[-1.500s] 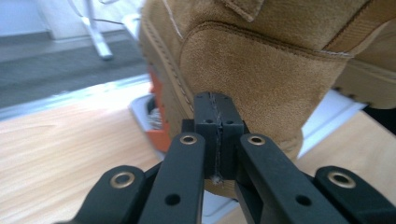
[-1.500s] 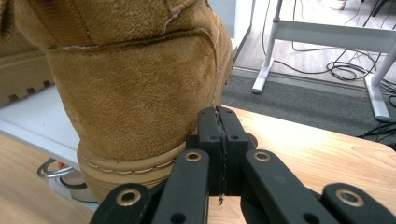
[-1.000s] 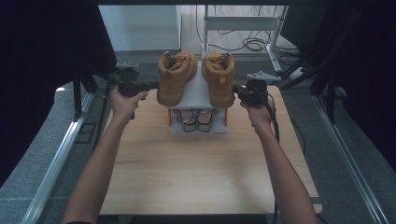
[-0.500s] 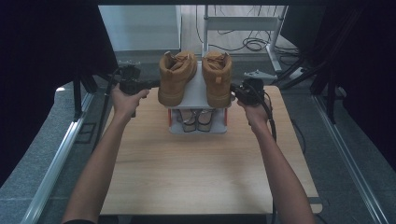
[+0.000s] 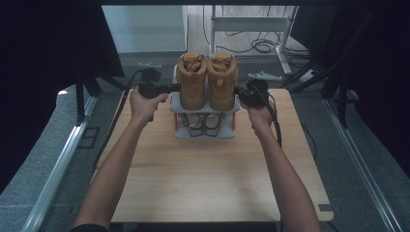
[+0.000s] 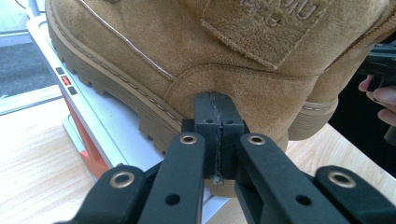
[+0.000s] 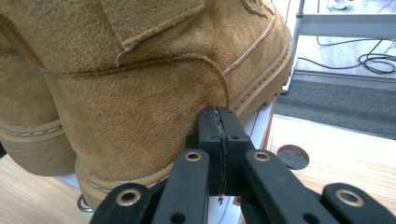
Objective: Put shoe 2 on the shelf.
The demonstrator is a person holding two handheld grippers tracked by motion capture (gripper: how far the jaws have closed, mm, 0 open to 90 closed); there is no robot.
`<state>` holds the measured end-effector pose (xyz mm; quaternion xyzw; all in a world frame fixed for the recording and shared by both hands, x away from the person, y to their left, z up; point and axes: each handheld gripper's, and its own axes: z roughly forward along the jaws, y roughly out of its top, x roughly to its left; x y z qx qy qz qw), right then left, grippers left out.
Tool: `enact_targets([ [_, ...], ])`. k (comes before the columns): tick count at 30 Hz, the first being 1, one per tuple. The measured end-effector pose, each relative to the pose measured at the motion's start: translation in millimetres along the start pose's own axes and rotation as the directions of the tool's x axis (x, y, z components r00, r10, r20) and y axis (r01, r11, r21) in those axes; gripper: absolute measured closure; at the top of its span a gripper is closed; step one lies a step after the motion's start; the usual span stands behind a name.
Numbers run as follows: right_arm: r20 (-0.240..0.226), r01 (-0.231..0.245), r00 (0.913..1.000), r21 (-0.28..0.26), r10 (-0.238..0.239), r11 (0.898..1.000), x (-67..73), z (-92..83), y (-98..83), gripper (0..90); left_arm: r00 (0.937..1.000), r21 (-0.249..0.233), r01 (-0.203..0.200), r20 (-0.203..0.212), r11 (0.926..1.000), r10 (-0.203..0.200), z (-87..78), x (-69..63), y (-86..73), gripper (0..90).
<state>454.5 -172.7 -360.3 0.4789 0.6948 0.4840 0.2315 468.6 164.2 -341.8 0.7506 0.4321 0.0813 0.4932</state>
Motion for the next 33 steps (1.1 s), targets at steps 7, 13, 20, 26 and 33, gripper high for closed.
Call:
enact_targets([
  [7, 0.026, 0.009, 0.9996, -0.005, -0.009, 1.0, 6.7, 3.6, -0.5, 90.0, 1.0, -0.011, 0.008, -0.002, 0.9999, -0.008, 2.8, -2.4, -1.2, 89.9],
  [13, 0.027, 0.013, 0.9995, -0.003, -0.013, 1.0, 6.4, 3.3, -0.7, 90.0, 1.0, -0.015, 0.004, -0.006, 0.9999, -0.004, 2.2, -2.7, -2.1, 89.8],
  [20, -0.012, 0.005, 0.9999, -0.018, -0.005, 1.0, 0.3, 0.4, -1.3, 89.9, 0.9991, -0.023, -0.016, -0.04, 0.9996, 0.015, -1.7, -0.2, -3.0, 87.9],
  [26, -0.045, 0.007, 0.999, -0.039, -0.009, 0.999, -6.1, -6.7, -4.1, 89.9, 0.9961, -0.049, -0.042, -0.079, 0.9979, 0.038, -10.9, 2.7, -7.2, 88.4],
  [33, -0.084, 0.011, 0.9963, -0.064, -0.016, 0.998, -12.8, -22.6, -12.2, 86.4, 0.9931, -0.103, -0.055, -0.109, 0.9932, 0.043, -26.9, 1.3, -20.1, 75.1],
])
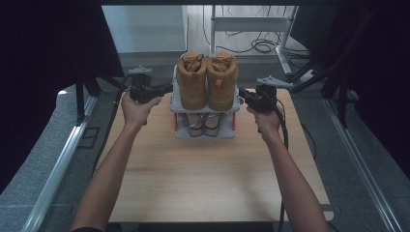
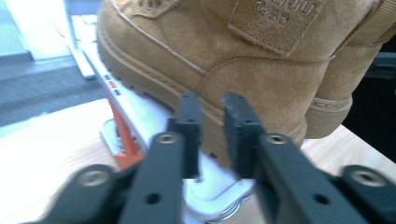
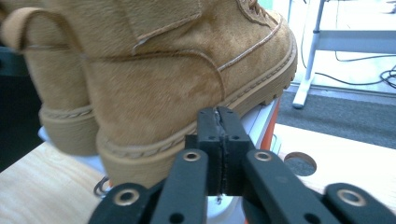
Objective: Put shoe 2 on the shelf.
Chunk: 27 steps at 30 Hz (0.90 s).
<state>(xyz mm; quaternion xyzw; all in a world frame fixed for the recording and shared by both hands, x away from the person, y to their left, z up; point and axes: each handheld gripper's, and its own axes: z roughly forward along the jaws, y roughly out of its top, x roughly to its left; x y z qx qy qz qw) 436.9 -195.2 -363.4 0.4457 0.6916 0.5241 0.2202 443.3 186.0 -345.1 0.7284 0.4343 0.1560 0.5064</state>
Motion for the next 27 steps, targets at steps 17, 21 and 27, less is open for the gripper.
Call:
enact_targets([
  [17, -0.034, 0.043, 0.9985, -0.019, -0.044, 0.999, 5.7, -55.3, -55.1, 51.4, 0.9989, -0.009, -0.024, 0.041, 0.9997, 0.024, -40.5, -16.1, -74.4, 45.1],
  [21, -0.047, 0.046, 0.9978, -0.009, -0.046, 0.999, 6.5, -64.5, -77.0, 49.6, 0.9993, 0.009, -0.026, 0.027, 0.9996, 0.025, -43.2, -17.9, -96.5, 44.0],
  [27, -0.037, 0.052, 0.998, 0.012, -0.051, 0.999, 8.4, -73.0, -108.3, 48.8, 0.9989, 0.05, -0.044, -0.013, 0.9978, 0.045, -45.9, -20.3, -129.2, 42.6],
])
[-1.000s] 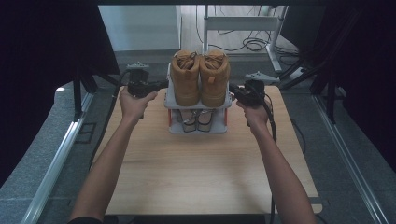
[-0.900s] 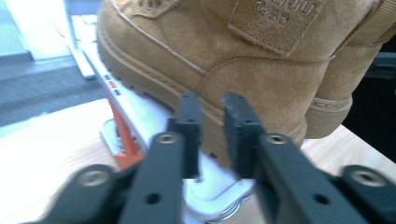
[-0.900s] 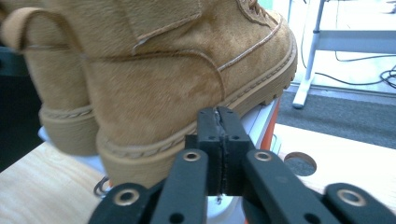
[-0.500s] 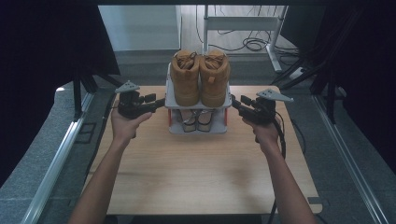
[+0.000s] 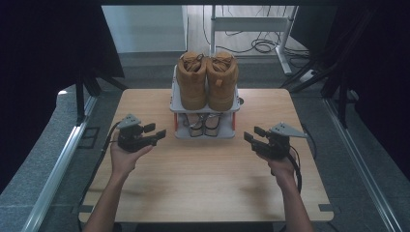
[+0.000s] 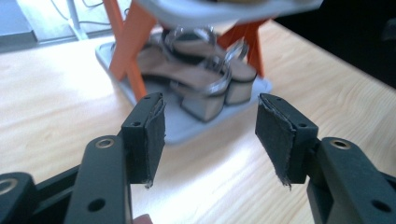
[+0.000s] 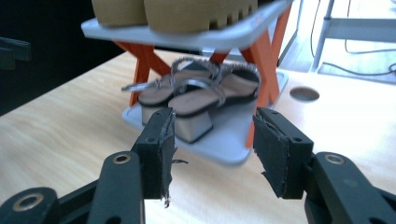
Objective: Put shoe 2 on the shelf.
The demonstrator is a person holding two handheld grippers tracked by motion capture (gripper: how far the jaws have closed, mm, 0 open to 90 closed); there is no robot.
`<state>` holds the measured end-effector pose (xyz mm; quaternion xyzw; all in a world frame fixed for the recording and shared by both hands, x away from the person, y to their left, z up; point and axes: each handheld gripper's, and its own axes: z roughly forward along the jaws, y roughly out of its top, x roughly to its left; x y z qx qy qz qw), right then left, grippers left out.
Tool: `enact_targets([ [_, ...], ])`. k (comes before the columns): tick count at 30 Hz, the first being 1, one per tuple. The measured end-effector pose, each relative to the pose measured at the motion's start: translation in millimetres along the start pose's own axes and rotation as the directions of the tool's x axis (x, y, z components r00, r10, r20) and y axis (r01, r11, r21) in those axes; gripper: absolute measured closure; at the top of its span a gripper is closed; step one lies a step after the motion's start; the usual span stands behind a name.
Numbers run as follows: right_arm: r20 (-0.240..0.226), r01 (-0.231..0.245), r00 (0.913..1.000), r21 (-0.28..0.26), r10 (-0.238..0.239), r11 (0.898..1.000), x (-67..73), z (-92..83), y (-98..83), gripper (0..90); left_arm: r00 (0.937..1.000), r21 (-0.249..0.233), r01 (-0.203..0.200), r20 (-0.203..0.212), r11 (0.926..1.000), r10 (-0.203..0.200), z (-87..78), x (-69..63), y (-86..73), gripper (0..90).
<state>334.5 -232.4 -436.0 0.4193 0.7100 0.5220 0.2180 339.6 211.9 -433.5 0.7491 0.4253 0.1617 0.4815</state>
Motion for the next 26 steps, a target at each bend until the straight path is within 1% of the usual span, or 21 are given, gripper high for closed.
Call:
enact_targets([
  [2, -0.008, -0.012, 0.9999, 0.011, 0.012, 1.0, 0.9, -3.2, -10.5, 48.7, 1.0, 0.004, 0.002, -0.004, 1.0, -0.002, -2.0, -0.5, -9.1, 42.2],
  [4, -0.013, -0.013, 0.9998, 0.021, 0.013, 1.0, 1.2, -6.3, -19.9, 48.6, 1.0, 0.006, 0.004, 0.005, 1.0, -0.004, -4.1, -1.0, -16.5, 42.0],
  [5, -0.018, -0.015, 0.9997, 0.028, 0.015, 0.999, 1.4, -7.8, -24.3, 48.5, 1.0, 0.005, 0.003, 0.002, 1.0, -0.003, -4.8, -1.4, -19.1, 41.9],
  [8, -0.016, -0.004, 0.9999, 0.049, 0.005, 0.999, 2.2, -11.1, -36.9, 48.0, 0.9999, 0.021, -0.013, -0.006, 0.9997, 0.014, -7.3, -3.3, -28.7, 41.3],
  [11, -0.017, 0.001, 0.9999, 0.078, 0.001, 0.997, 3.2, -11.1, -49.2, 47.6, 0.9999, 0.028, -0.016, 0.006, 0.9995, 0.016, -7.8, -5.0, -38.0, 41.3],
  [12, -0.019, -0.001, 0.9998, 0.086, 0.003, 0.996, 3.6, -10.5, -52.9, 47.5, 0.9999, 0.033, -0.016, 0.006, 0.9993, 0.016, -7.0, -5.4, -40.9, 41.3],
  [13, -0.02, -0.002, 0.9998, 0.087, 0.004, 0.996, 3.7, -9.8, -56.3, 47.5, 0.9995, 0.043, -0.03, 0.003, 0.9986, 0.03, -6.2, -5.9, -43.2, 41.3],
  [14, -0.024, -0.005, 0.9997, 0.097, 0.007, 0.995, 3.8, -8.6, -58.6, 47.4, 0.9995, 0.046, -0.03, 0.001, 0.9985, 0.03, -5.5, -6.8, -45.3, 41.2],
  [16, -0.021, 0.007, 0.9998, 0.113, -0.005, 0.994, 4.1, -7.8, -59.8, 47.1, 0.9996, 0.041, -0.028, 0.01, 0.9988, 0.028, -4.5, -7.1, -49.2, 41.2],
  [17, -0.023, 0.002, 0.9997, 0.107, 0.001, 0.994, 4.0, -8.7, -59.5, 47.1, 0.9996, 0.039, -0.024, 0.013, 0.999, 0.023, -4.1, -7.1, -49.9, 41.2],
  [19, -0.026, 0.0, 0.9996, 0.096, 0.003, 0.995, 4.0, -10.0, -58.8, 47.1, 0.9995, 0.05, -0.03, 0.015, 0.9983, 0.029, -3.3, -7.3, -49.8, 41.1],
  [22, -0.027, 0.008, 0.9996, 0.091, -0.005, 0.996, 5.1, -11.5, -58.5, 46.9, 0.9996, 0.037, -0.023, 0.017, 0.999, 0.023, -3.9, -7.4, -49.5, 41.1],
  [26, -0.028, -0.003, 0.9996, 0.083, 0.005, 0.997, 5.6, -12.5, -59.1, 45.7, 0.9995, 0.037, -0.027, 0.017, 0.999, 0.026, -4.1, -9.7, -51.3, 41.0],
])
